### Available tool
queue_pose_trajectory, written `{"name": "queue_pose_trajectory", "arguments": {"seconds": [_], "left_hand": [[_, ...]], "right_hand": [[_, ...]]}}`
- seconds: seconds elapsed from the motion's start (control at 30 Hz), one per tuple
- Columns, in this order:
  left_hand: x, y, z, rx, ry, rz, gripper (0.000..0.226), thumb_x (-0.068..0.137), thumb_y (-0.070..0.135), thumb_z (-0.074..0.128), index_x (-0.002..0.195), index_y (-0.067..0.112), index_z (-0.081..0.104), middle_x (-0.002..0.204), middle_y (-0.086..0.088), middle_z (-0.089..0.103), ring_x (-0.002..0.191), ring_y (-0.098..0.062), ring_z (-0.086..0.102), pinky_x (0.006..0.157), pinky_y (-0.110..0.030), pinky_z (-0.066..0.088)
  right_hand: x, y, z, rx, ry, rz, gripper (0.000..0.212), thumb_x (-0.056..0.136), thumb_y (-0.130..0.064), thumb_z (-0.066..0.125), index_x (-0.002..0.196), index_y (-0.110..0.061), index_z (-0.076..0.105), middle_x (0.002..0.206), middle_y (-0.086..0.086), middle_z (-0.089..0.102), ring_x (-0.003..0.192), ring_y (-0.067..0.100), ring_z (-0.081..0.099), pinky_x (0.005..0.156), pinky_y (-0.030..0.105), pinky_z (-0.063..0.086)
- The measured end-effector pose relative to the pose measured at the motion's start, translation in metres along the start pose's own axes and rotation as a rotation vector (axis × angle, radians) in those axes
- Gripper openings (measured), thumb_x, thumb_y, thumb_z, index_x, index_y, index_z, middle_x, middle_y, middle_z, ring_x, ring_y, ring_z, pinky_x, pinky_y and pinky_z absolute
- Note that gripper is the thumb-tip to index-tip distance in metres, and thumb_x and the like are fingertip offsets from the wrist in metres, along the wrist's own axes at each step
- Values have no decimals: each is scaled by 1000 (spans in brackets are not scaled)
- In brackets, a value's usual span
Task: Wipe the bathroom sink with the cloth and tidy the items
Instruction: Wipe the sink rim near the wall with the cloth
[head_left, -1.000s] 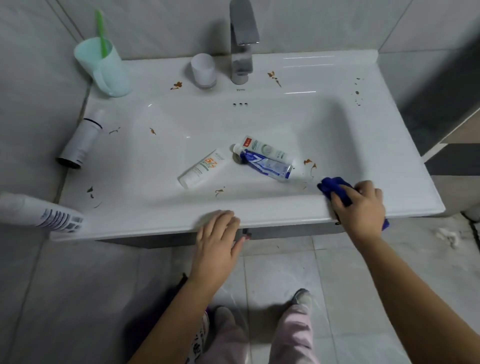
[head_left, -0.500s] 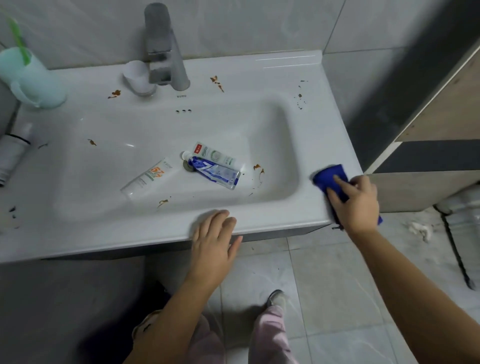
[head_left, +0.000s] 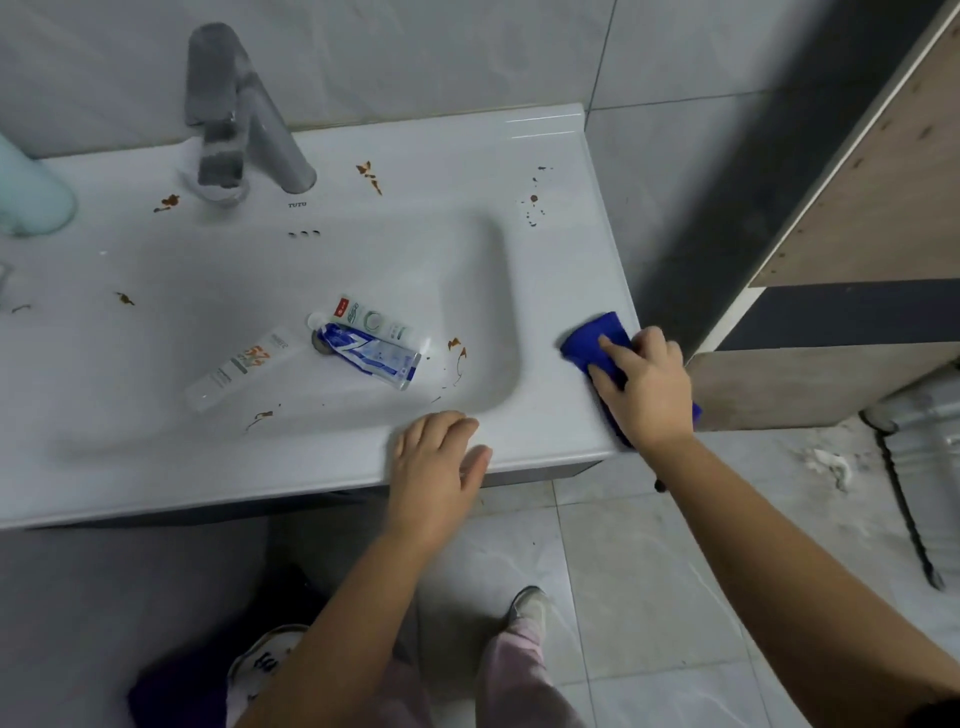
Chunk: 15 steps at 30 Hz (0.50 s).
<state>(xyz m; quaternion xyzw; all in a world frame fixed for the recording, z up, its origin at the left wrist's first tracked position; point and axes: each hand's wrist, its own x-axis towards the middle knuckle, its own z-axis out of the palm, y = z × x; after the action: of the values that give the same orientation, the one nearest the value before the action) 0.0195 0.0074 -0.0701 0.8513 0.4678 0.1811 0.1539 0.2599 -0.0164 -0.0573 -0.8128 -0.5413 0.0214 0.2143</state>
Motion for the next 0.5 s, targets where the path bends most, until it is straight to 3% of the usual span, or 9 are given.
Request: {"name": "queue_pose_trajectory", "arguments": {"seconds": [0.13, 0.23, 0.37, 0.5], "left_hand": [[20, 16, 9, -71, -35, -1, 43, 81, 39, 47, 104, 8, 67, 105, -8, 65, 97, -17, 45, 81, -28, 31], [31, 26, 21, -108, -46, 13, 42, 78, 39, 49, 101, 10, 68, 101, -6, 66, 92, -16, 46, 78, -28, 32], [36, 22, 26, -142, -11, 2, 39, 79, 40, 52, 101, 13, 68, 100, -4, 65, 89, -14, 47, 76, -26, 33], [32, 17, 27, -179, 10, 16, 38, 80, 37, 54, 103, 10, 68, 101, -5, 65, 90, -14, 50, 78, -26, 37]], "right_hand": [[-43, 18, -13, 103, -72, -326, 35, 80, -35, 57, 100, -9, 69, 84, 14, 56, 68, 29, 50, 57, 32, 45], [2, 33, -11, 104, -95, -349, 36, 78, -34, 60, 100, -7, 69, 83, 16, 55, 69, 32, 51, 59, 38, 49], [84, 11, 11, 32, -48, -199, 33, 79, -26, 67, 105, -5, 67, 90, 21, 54, 78, 39, 48, 60, 45, 49], [45, 6, 3, 110, -175, -449, 39, 81, -38, 53, 103, -9, 67, 87, 16, 55, 72, 32, 50, 54, 36, 46]]}}
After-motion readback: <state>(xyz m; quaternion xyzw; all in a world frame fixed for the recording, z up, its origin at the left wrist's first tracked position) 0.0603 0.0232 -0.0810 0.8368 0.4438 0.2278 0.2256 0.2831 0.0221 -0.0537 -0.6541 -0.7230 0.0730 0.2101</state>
